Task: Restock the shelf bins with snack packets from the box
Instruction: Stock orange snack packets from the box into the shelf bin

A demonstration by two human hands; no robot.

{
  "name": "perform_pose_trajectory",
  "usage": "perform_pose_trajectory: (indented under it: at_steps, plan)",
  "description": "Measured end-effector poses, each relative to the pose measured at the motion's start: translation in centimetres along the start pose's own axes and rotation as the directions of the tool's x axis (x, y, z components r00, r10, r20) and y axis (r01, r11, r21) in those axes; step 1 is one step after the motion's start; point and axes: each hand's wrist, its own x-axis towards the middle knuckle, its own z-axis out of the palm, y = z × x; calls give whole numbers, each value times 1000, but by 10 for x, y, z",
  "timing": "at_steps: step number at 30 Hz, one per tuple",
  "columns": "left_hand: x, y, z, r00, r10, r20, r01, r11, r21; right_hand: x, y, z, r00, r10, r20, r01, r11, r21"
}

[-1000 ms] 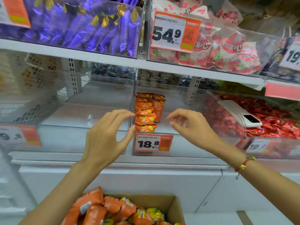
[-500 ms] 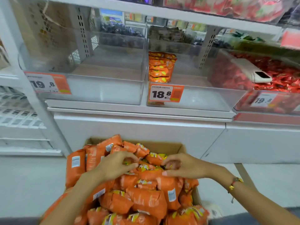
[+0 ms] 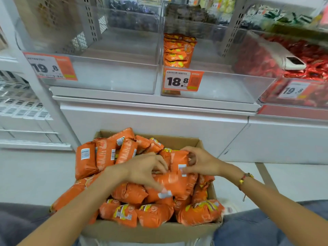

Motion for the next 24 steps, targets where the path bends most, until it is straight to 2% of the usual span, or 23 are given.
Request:
perform_pose_trajectory:
  at_steps: [2,4,6,8,10,12,13,15,17,20,22,24]
  plan:
    - [3,4,-6,996,27,-87,-52,953,-299,3,-4,0,997,39,-73,-28,989,148]
    - [2,6,-18,962,-44,-269,-130,793,-595,6,-10,-2,980,142,-140,-84,930,358]
    - [4,2,-23,919,-194,-343,-155,622,-768,10,-18,-7,963,218,-161,-93,824,559]
    - [7,4,-29,904,-309,-297,-165,387,-907,13,-27,-14,970,223,-99,-86,692,717]
    - [7,9,-34,903,-359,-236,-185,172,-968,13,-41,-18,977,212,-13,-102,525,845]
    - [7,16,-38,908,-363,-209,-195,76,-978,14,-57,-20,979,193,59,-131,388,912]
    - [7,21,-39,914,-348,-208,-198,64,-978,15,-62,-20,980,185,74,-138,361,922]
    - [12,25,-38,923,-318,-216,-212,48,-976,17,-69,-19,981,176,83,-146,382,913]
    - [13,28,-39,902,-363,-231,-207,103,-973,18,-76,-21,980,198,36,-132,500,856]
    - [14,23,-42,874,-423,-239,-121,288,-950,16,-83,-31,964,253,-86,-118,689,715]
    - [14,21,-46,864,-445,-235,-105,298,-949,11,-88,-41,954,274,-126,-128,746,653]
    - [11,27,-54,851,-440,-288,-162,302,-939,5,-95,-51,948,265,-178,-112,798,592]
